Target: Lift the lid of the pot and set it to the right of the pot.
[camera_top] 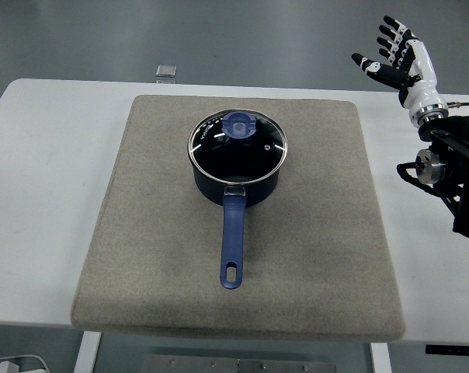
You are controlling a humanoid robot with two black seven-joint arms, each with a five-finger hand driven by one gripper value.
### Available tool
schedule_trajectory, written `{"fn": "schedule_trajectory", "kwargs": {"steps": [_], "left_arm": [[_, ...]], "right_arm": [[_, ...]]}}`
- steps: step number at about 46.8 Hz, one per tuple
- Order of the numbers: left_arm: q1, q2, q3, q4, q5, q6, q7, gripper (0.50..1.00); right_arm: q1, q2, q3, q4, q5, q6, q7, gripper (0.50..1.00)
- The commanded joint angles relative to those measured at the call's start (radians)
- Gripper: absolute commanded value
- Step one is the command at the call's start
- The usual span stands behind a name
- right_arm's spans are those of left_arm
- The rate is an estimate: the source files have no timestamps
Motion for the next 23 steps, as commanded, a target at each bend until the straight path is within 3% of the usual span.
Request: {"fn": "schedule_trajectory", "kwargs": {"steps": [1,23], "left_arm": [[0.001,0.000,0.000,0.001,0.000,0.001,0.000,1.000],[0.002,0.000,0.000,0.011,0.000,0.001,0.000,1.000]], "right_arm": [[0.000,0.000,0.000,0.000,0.000,0.001,0.000,0.919],[0.011,0.003,0.002,0.000,0.006,0.000,0.000,0.919]]}}
